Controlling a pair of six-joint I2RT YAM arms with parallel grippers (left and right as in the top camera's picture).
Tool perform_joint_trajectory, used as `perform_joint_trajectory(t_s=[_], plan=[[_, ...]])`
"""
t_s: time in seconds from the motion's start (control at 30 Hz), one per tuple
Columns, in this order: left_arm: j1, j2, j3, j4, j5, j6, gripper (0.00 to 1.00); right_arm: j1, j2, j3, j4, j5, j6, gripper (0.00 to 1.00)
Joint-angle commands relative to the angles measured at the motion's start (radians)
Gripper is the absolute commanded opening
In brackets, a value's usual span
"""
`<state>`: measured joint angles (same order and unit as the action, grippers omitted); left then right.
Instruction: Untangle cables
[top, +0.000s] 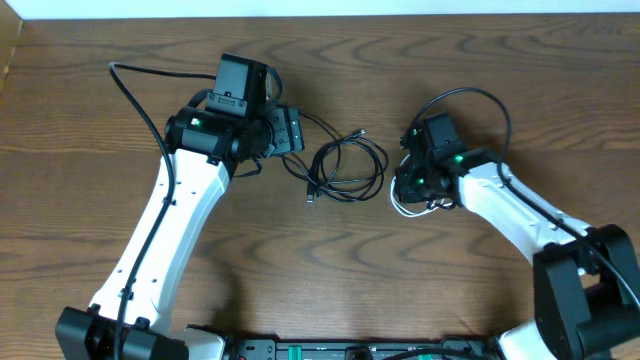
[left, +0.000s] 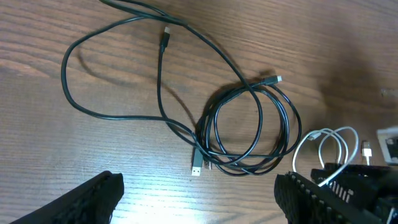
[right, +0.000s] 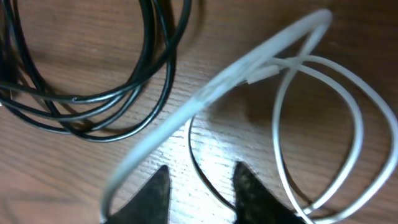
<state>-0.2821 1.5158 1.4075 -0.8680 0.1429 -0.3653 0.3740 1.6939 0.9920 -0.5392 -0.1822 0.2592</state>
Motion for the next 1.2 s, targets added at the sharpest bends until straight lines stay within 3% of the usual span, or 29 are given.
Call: perform_joint_trajectory(t_s=[0.0,0.2,0.3,0.37,0.53,0.77,1.17], plan=[[0.002,-0.001,0.004,-0.012,-0.013,0.013,0.84,0.022,0.008,0.008,0.027,0.075,0.043,0.42],[0.002,-0.001,0.003,-0.017,-0.012,0.012,0.84,0.045,0.008,0.008,0.049,0.299,0.244,0.48],[0.002,-0.001,0.004,-0.022,-0.012,0.012,0.83,0.046,0.008,0.008,0.085,0.341,0.261,0.55],[0.002,-0.001,0.004,-0.025,0.0,0.012,0.83,0.046,0.008,0.008,0.109,0.377,0.23,0.66],[0.002,-0.001,0.004,-0.028,0.005,0.013,0.83,0.044,0.008,0.008,0.097,0.386,-0.05,0.77],[0.002,-0.001,0.003,-0.031,0.005,0.012,0.83,0.011,0.01,0.002,0.09,0.386,-0.204,0.93],[0.002,-0.001,0.004,-0.029,0.005,0.012,0.83,-0.07,0.01,-0.08,0.186,0.243,-0.204,0.92]])
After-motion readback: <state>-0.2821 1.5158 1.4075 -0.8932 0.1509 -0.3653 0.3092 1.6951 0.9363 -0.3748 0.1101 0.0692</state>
